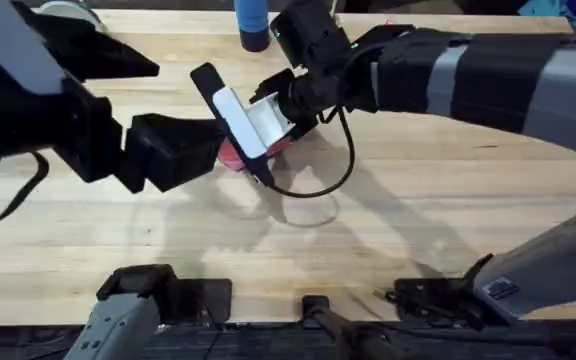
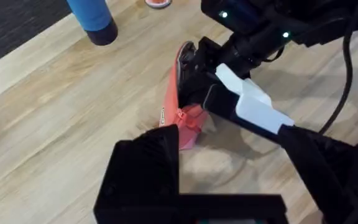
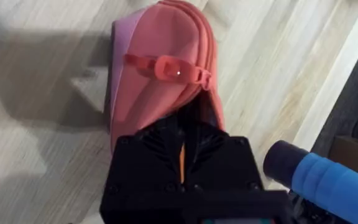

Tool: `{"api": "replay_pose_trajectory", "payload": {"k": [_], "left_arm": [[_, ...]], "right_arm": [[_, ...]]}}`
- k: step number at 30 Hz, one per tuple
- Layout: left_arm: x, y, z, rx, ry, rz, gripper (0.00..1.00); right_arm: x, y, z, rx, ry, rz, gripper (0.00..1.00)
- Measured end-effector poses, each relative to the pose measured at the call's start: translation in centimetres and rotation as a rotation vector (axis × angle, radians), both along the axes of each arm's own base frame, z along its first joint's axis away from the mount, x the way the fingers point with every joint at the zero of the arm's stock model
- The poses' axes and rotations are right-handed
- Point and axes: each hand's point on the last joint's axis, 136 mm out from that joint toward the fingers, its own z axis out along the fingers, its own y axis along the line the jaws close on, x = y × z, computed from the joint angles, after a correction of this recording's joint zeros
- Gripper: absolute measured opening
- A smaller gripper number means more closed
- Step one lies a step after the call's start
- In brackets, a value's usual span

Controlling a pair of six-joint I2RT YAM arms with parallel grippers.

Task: Unzip the bag, pick up the pens from the table one at a time and place them inside, then zip the bag closed.

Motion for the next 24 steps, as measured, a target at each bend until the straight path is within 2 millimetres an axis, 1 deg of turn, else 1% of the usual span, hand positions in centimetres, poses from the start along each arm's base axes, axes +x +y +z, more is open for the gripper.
{"api": "replay_pose_trajectory", "payload": {"k": [3,4,5,8,10,11,12,13,24], "left_arm": [[0.00,0.00,0.00,0.000,0.000,0.000,0.993],[0.00,-0.01,0.00,0.000,0.000,0.000,0.992],[0.00,-0.01,0.00,0.000,0.000,0.000,0.993],[-0.01,-0.01,0.00,0.000,0.000,0.000,0.993],[-0.01,-0.01,0.00,0.000,0.000,0.000,0.993],[-0.01,-0.01,0.00,0.000,0.000,0.000,0.993],[-0.01,-0.01,0.00,0.000,0.000,0.000,0.993],[-0.01,-0.01,0.00,0.000,0.000,0.000,0.993],[-0.01,-0.01,0.00,0.000,0.000,-0.001,0.993]], "right_arm": [[0.00,0.01,-0.06,-0.001,0.001,0.000,0.032],[-0.01,0.01,-0.07,-0.001,0.002,0.000,0.055],[-0.03,0.03,-0.06,0.000,0.002,0.001,0.122],[0.02,0.19,0.07,0.006,-0.002,0.002,0.538],[0.02,0.30,0.16,0.008,-0.005,0.003,0.840],[-0.01,0.33,0.16,0.007,-0.007,0.006,0.951],[-0.04,0.35,0.16,0.007,-0.006,0.006,0.984],[-0.06,0.36,0.15,0.007,-0.006,0.007,0.991],[-0.28,0.17,-0.01,-0.004,0.006,0.007,0.996]]}}
